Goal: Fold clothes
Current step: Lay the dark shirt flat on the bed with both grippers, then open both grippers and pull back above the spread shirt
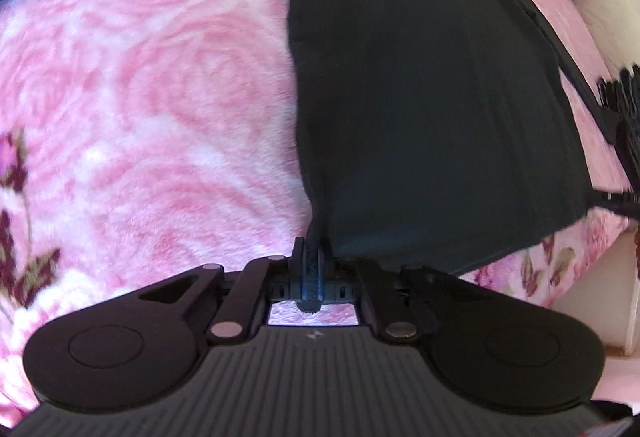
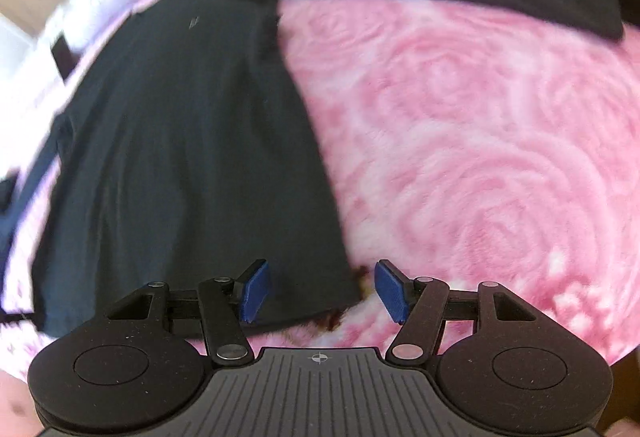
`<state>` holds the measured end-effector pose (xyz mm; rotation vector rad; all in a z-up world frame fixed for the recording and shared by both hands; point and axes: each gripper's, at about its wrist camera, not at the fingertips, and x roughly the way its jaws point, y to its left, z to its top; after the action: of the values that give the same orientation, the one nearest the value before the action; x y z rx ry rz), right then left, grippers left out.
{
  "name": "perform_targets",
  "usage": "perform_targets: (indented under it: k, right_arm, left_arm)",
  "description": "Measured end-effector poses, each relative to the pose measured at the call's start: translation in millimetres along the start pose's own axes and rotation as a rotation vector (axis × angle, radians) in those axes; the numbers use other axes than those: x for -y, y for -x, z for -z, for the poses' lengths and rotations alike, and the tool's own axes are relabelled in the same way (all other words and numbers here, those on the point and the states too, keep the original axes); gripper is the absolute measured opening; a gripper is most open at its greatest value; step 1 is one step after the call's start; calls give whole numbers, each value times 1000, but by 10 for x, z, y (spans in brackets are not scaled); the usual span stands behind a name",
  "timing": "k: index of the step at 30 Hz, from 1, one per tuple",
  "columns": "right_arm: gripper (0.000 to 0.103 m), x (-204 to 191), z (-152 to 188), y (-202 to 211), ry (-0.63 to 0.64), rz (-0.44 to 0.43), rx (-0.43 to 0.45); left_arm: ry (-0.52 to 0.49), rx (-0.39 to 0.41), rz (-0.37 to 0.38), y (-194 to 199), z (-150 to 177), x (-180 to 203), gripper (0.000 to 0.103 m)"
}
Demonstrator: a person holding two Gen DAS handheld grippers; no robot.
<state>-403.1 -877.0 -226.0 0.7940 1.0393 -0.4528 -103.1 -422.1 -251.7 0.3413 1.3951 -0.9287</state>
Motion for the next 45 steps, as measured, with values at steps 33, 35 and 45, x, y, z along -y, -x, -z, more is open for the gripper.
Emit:
perform_targets:
  k: [33,35,45]
  right_arm:
    - [66,-1224,-296,1129,230,189,49]
    - [66,-1413,-400,1279,274,204,72]
    - [96,-1908,-518,1970,433,237,198]
  left_arm:
    - [-26,171,-224,1291,-93,925,47]
    - [-10,213,-245,1451,-131,1069,65]
    - [-42,311,-306,1830,-156,1630,83]
